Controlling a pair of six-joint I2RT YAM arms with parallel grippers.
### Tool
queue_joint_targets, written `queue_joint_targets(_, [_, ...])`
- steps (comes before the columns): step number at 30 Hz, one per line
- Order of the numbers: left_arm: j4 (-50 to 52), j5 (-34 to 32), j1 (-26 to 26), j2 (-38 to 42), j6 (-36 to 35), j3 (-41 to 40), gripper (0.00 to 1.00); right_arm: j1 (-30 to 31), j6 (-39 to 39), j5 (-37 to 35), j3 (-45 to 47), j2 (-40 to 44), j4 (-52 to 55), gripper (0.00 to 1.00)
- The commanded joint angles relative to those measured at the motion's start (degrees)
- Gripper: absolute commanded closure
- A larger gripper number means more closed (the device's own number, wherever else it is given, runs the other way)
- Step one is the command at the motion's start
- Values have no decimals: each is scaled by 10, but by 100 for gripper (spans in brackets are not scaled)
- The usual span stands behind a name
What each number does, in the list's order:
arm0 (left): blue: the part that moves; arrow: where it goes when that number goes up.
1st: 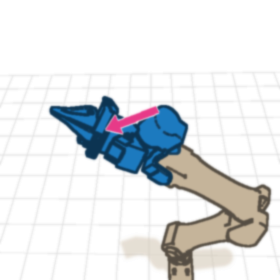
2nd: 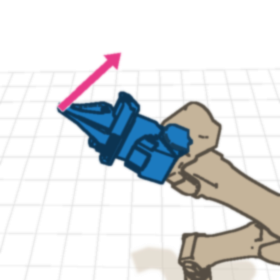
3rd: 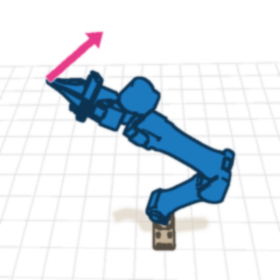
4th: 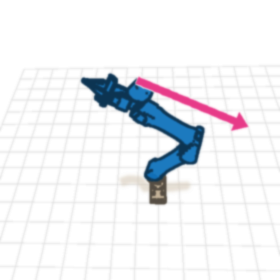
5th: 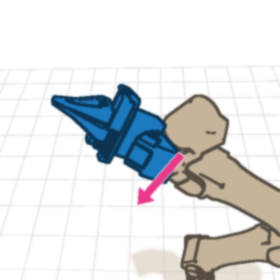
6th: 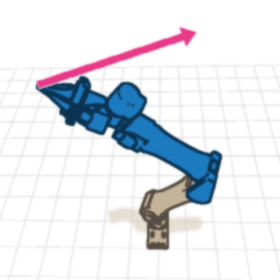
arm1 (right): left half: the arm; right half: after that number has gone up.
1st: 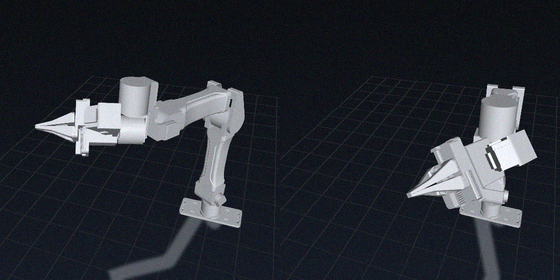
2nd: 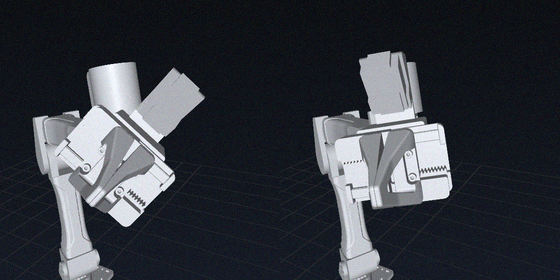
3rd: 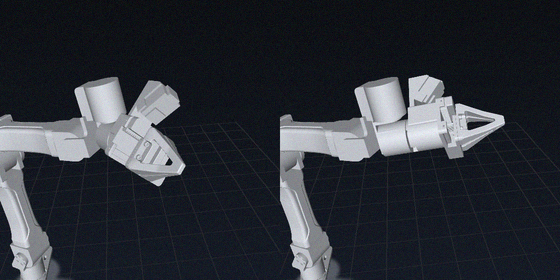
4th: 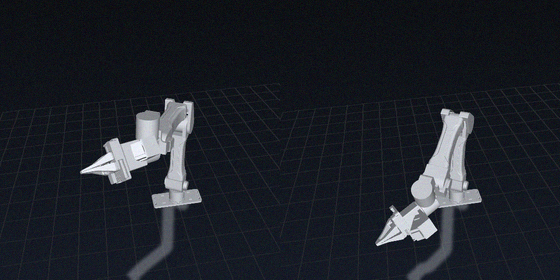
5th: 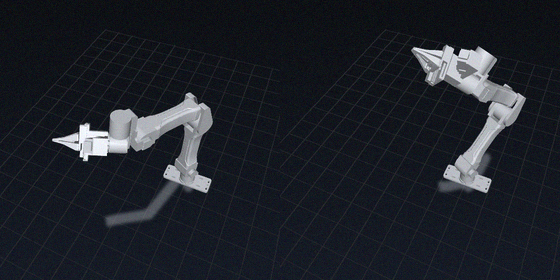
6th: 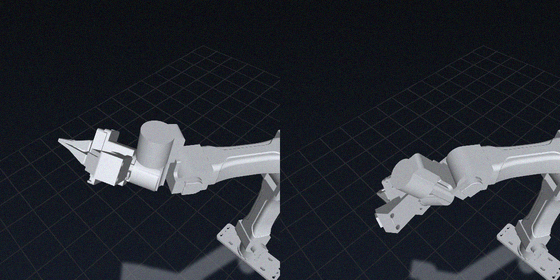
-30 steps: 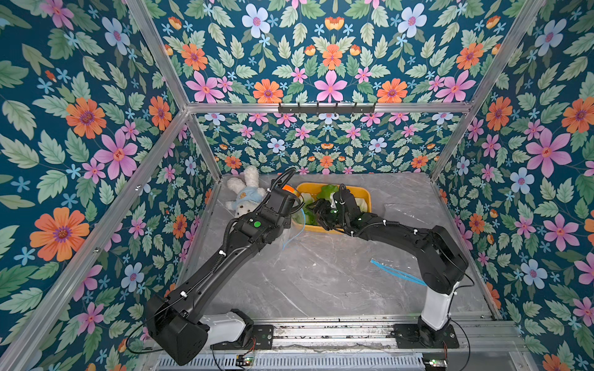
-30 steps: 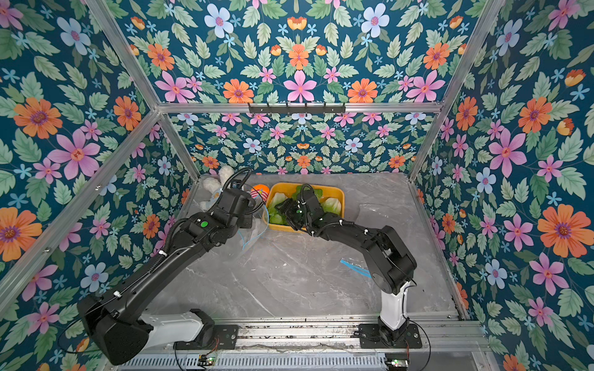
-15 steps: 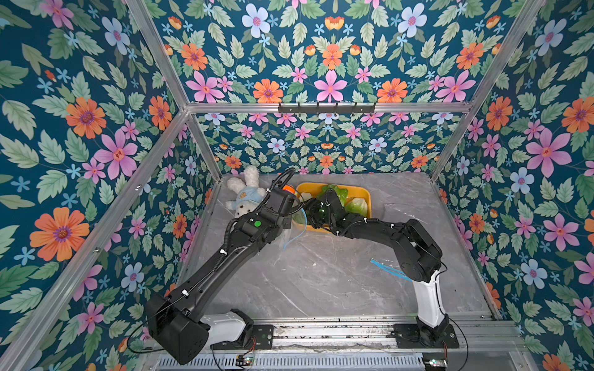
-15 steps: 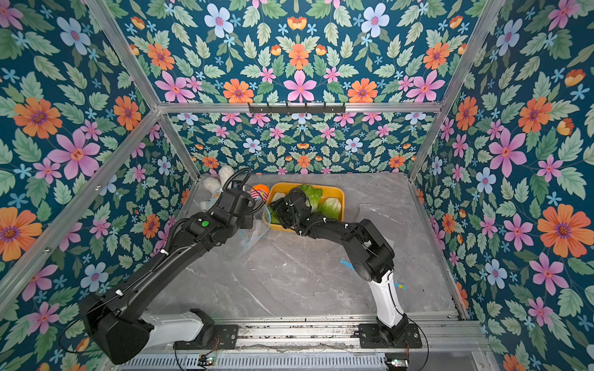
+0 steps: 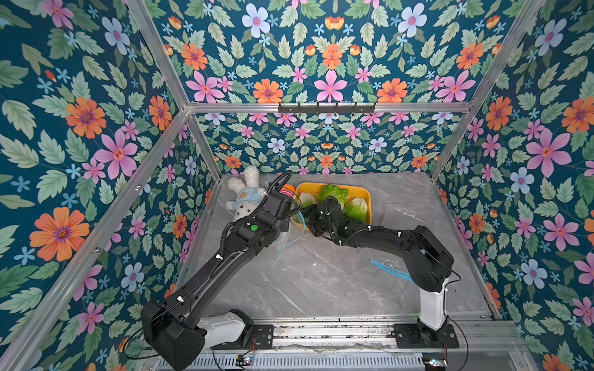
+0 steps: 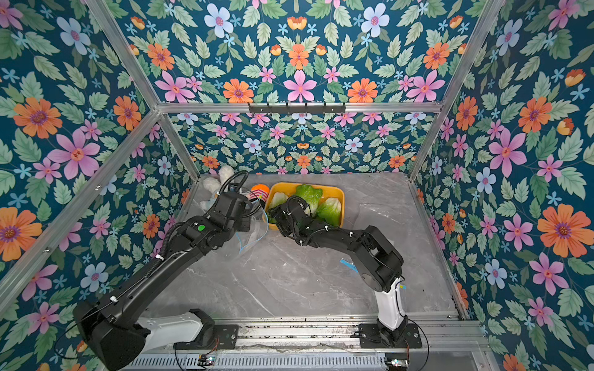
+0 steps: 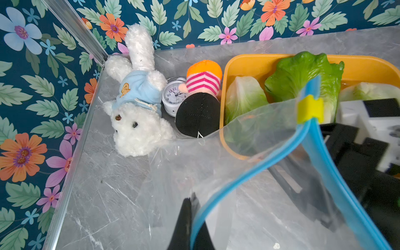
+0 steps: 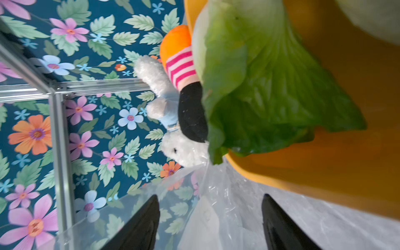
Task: Put the chinese cabbages into a zipper bag and zip it
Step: Pick up the Chinese cabbage from the basket.
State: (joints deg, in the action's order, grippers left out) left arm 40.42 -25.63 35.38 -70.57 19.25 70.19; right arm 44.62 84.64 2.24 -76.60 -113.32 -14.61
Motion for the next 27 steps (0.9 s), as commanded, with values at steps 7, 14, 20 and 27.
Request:
queue_joint_targets(7, [1,-7,0,6,5,0,100,-3,10,-32,-70,-58,15,27])
queue_joint_targets(14, [-4,-3,-1,6,5,-1,100,-7,-1,-65,-105,-90,41,35])
queue_joint_targets(20, [-7,3,0,8,6,0,100,-19,-17,-84,-139,-123,59,49])
queue_joint_targets(27, [-6,9,0,10,10,-1,100,-27,-57,-80,-131,-113,34,80])
